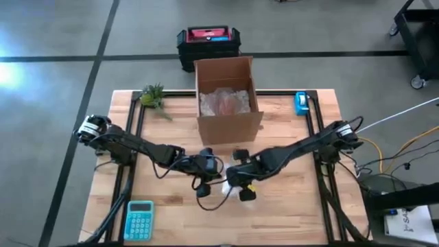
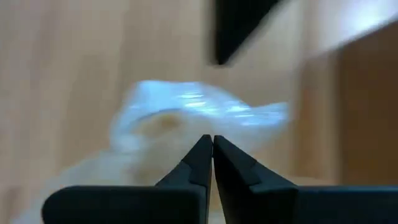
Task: Wrap mug
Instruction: Wrap the yellow mug with bubble wrap
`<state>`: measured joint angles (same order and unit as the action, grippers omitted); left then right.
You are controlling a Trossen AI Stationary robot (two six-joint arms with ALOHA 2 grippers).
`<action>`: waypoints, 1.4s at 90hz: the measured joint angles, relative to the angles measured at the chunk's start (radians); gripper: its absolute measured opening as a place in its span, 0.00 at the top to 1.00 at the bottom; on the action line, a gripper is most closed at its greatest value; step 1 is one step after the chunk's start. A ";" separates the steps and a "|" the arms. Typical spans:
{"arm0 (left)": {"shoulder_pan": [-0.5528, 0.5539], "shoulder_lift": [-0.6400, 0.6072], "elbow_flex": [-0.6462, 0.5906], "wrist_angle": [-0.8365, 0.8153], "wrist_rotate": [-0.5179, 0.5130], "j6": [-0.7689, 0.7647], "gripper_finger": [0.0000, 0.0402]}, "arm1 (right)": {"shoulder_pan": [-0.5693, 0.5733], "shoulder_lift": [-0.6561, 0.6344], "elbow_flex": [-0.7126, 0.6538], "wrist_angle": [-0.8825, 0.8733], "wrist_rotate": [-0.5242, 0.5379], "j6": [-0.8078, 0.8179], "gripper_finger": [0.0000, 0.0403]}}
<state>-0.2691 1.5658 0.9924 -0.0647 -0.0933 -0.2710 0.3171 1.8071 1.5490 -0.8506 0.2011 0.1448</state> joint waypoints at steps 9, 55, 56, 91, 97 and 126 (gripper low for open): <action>0.000 0.000 0.000 -0.002 0.000 0.000 0.99 | -0.003 0.044 -0.009 0.013 -0.001 0.002 0.99; 0.000 0.000 0.000 -0.004 0.004 0.000 0.99 | 0.000 0.243 -0.006 0.079 -0.093 -0.022 0.99; 0.000 0.000 0.000 -0.003 0.004 0.000 0.99 | 0.000 0.243 -0.006 0.079 -0.093 -0.024 0.99; 0.000 0.000 0.000 -0.002 0.006 0.000 0.99 | 0.002 0.075 -0.021 0.038 -0.148 -0.029 0.99; 0.000 0.000 0.000 -0.003 0.006 0.000 0.99 | 0.002 0.032 -0.019 0.034 -0.153 -0.031 0.99; 0.000 0.000 0.000 -0.003 0.006 -0.007 0.99 | 0.025 -0.064 -0.016 -0.020 -0.281 -0.043 0.96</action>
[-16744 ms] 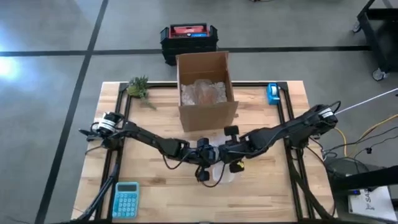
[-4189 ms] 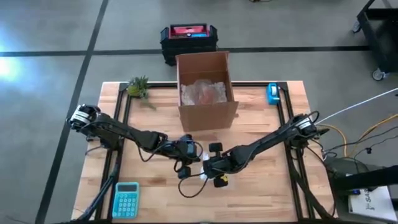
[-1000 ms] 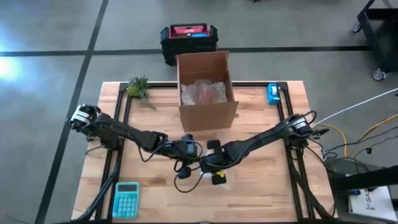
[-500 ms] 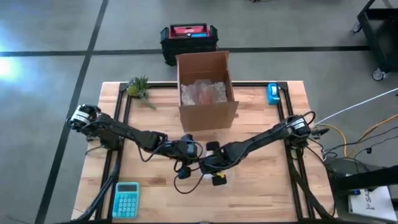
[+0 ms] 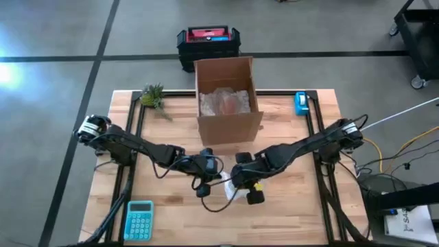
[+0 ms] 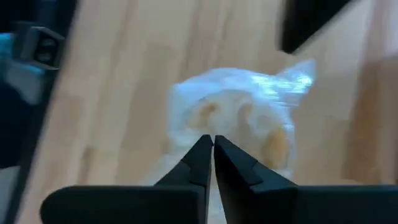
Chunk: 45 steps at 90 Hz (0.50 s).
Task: Wrap mug
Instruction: Wrap the yellow mug with bubble wrap
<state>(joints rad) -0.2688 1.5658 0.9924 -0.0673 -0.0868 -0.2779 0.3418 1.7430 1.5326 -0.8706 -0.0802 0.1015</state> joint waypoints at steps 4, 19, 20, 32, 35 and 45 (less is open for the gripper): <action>0.000 0.000 0.000 0.000 0.000 0.000 0.99 | 0.013 0.002 0.000 -0.004 -0.007 -0.014 0.93; 0.000 0.000 0.000 -0.002 0.001 -0.003 0.99 | 0.062 0.009 0.000 -0.049 0.001 -0.076 0.76; 0.000 0.000 0.000 -0.002 0.001 -0.004 0.99 | 0.064 0.009 0.000 -0.060 0.001 -0.080 0.75; -0.003 0.000 0.000 -0.002 0.001 -0.011 0.99 | 0.073 0.006 0.000 -0.226 0.002 -0.004 0.65; -0.003 0.000 0.000 0.000 0.001 -0.011 0.99 | 0.075 0.005 0.000 -0.276 0.002 0.044 0.64; -0.003 0.000 0.000 0.019 0.002 -0.011 0.99 | 0.102 0.002 -0.012 -0.430 0.002 0.183 0.63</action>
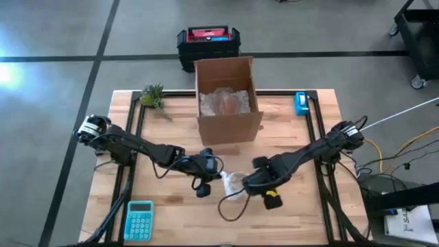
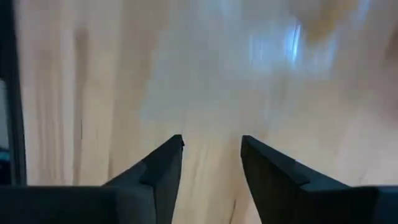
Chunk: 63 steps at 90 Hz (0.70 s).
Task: Wrap mug
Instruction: Wrap the yellow mug with bubble wrap
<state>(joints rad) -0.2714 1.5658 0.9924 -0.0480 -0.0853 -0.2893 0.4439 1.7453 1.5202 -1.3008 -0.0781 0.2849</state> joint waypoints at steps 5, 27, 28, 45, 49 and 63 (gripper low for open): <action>0.000 0.000 0.000 0.020 0.000 0.000 0.99 | 0.019 -0.001 -0.026 -0.019 0.000 0.030 0.64; 0.000 0.084 0.002 0.168 0.000 0.000 0.99 | 0.087 0.000 -0.173 0.191 0.047 0.053 0.78; 0.000 0.091 0.002 0.174 0.000 0.000 0.99 | 0.088 0.000 -0.174 0.201 0.050 0.051 0.79; 0.000 0.179 0.029 0.230 0.001 -0.009 0.99 | 0.086 -0.008 -0.168 0.312 0.141 0.003 0.95; 0.000 0.192 0.038 0.231 0.009 -0.009 0.99 | 0.085 -0.015 -0.164 0.314 0.162 -0.007 0.98; 0.001 0.215 0.067 0.228 0.025 -0.008 0.99 | 0.079 -0.052 -0.160 0.322 0.211 -0.016 0.98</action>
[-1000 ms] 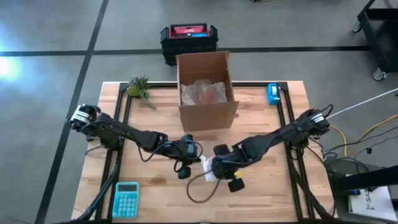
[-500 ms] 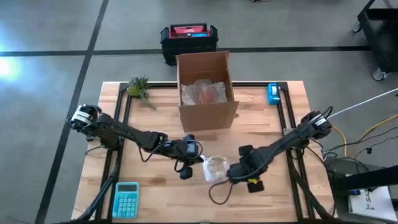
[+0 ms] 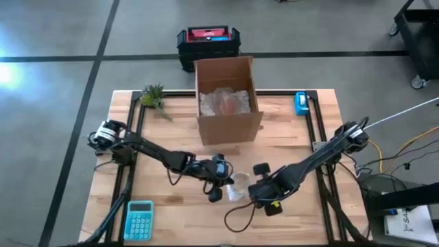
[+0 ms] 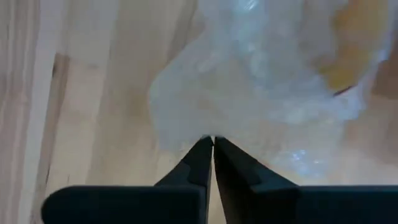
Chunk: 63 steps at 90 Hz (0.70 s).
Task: Wrap mug
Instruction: Wrap the yellow mug with bubble wrap
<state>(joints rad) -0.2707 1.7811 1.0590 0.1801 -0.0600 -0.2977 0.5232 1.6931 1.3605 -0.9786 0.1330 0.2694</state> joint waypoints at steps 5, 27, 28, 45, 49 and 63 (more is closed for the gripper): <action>0.000 0.002 0.005 -0.005 0.000 0.000 0.99 | -0.003 -0.014 0.000 0.025 0.025 -0.002 0.98; -0.001 0.003 0.008 -0.007 0.002 0.000 0.99 | -0.027 -0.022 -0.012 0.052 0.078 -0.022 0.99; -0.001 0.003 0.008 -0.007 0.002 0.000 0.99 | -0.027 -0.022 -0.013 0.042 0.077 -0.018 0.99; -0.001 0.003 0.008 -0.007 0.002 0.000 0.99 | -0.021 -0.023 -0.042 -0.051 0.050 0.058 0.99; -0.001 0.003 0.008 -0.008 0.002 0.000 0.99 | -0.019 -0.022 -0.062 -0.004 0.036 0.052 0.99; -0.001 0.003 0.008 -0.008 0.003 0.000 0.99 | -0.020 -0.023 -0.084 0.183 0.050 -0.021 0.99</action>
<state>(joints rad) -0.2718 1.7844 1.0668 0.1722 -0.0574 -0.2977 0.5034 1.6704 1.2766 -0.7952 0.1831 0.2486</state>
